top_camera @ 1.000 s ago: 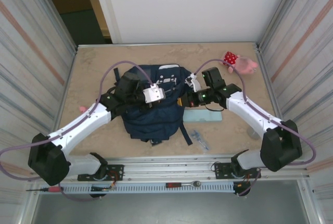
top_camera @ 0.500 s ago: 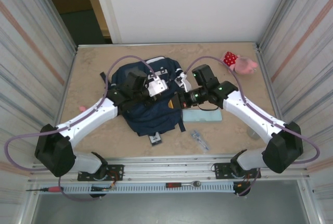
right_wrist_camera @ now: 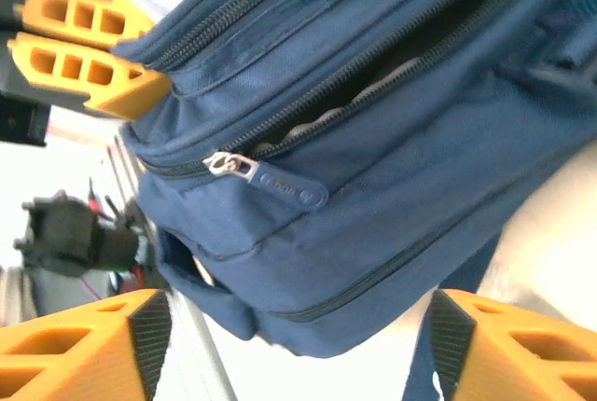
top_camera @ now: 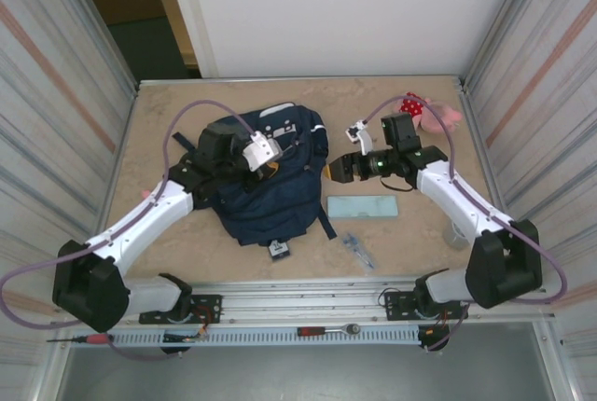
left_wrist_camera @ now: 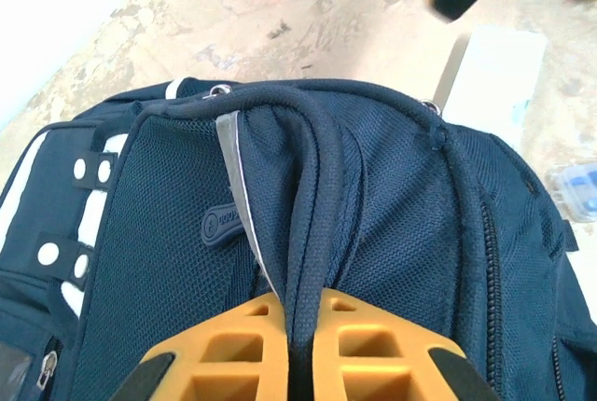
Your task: Pack the student bag
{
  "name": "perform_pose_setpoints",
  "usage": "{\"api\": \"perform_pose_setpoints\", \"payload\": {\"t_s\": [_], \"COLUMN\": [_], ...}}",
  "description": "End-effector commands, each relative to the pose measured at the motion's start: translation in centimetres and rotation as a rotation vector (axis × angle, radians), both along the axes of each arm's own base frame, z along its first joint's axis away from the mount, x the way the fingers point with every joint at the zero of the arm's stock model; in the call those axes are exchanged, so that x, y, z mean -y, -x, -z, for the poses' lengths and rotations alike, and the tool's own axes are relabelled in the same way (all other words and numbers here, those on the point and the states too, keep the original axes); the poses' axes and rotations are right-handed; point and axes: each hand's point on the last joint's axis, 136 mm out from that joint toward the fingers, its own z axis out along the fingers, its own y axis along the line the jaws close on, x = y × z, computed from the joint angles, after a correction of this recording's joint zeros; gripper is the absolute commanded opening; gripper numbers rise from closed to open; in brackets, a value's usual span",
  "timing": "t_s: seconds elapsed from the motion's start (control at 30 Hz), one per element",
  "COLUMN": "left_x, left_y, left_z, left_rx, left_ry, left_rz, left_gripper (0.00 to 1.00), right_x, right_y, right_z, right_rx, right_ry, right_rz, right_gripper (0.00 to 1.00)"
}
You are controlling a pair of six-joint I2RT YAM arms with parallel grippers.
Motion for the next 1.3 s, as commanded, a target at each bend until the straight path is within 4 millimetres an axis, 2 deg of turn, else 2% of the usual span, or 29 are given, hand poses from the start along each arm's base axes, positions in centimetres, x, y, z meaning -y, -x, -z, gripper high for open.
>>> {"api": "perform_pose_setpoints", "payload": {"t_s": [0.0, 0.1, 0.23, 0.37, 0.43, 0.47, 0.53, 0.7, 0.83, 0.93, 1.07, 1.27], "left_x": [1.3, 1.2, 1.2, 1.3, 1.3, 1.3, 1.4, 1.5, 1.7, 1.7, 0.9, 0.2], "left_y": [1.4, 1.4, 1.4, 1.2, 1.1, 1.1, 1.0, 1.0, 1.1, 1.0, -0.1, -1.2], "left_z": [-5.1, -5.0, -5.0, -5.2, -5.2, -5.3, -5.5, -5.8, -6.0, -5.9, -5.1, -3.6], "left_rx": [0.122, 0.118, 0.119, 0.126, 0.127, 0.131, 0.135, 0.137, 0.137, 0.135, 0.145, 0.175], "left_ry": [0.144, 0.144, 0.151, 0.158, 0.159, 0.161, 0.166, 0.184, 0.199, 0.197, 0.148, 0.029], "left_rz": [0.126, 0.125, 0.127, 0.124, 0.122, 0.120, 0.119, 0.124, 0.133, 0.125, 0.047, -0.028], "left_gripper": [0.00, 0.00, 0.00, 0.00, 0.00, 0.00, 0.00, 0.00, 0.00, 0.00, 0.00, 0.00], "right_x": [-1.7, -3.1, -4.9, -5.5, -5.3, -5.3, -5.1, -5.0, -5.0, -5.0, -4.7, -4.1], "right_y": [-0.1, 0.5, 2.2, 2.8, 2.6, 2.5, 2.2, 1.2, 0.4, -0.1, 0.0, 0.5], "right_z": [-1.6, -2.2, -1.5, -0.5, -0.1, 0.1, 0.3, 0.8, 1.1, 1.0, 0.3, -0.5], "right_rx": [0.173, 0.197, 0.186, 0.163, 0.155, 0.153, 0.155, 0.160, 0.156, 0.159, 0.155, 0.123], "right_ry": [-0.079, -0.124, -0.121, -0.106, -0.089, -0.078, -0.056, -0.019, -0.002, 0.011, 0.014, 0.029], "right_rz": [-0.195, -0.288, -0.392, -0.418, -0.405, -0.398, -0.379, -0.339, -0.305, -0.276, -0.244, -0.194], "right_gripper": [0.99, 1.00, 0.98, 0.85, 0.70, 0.66, 0.64, 0.43, 0.35, 0.14, 0.06, 0.04]}}
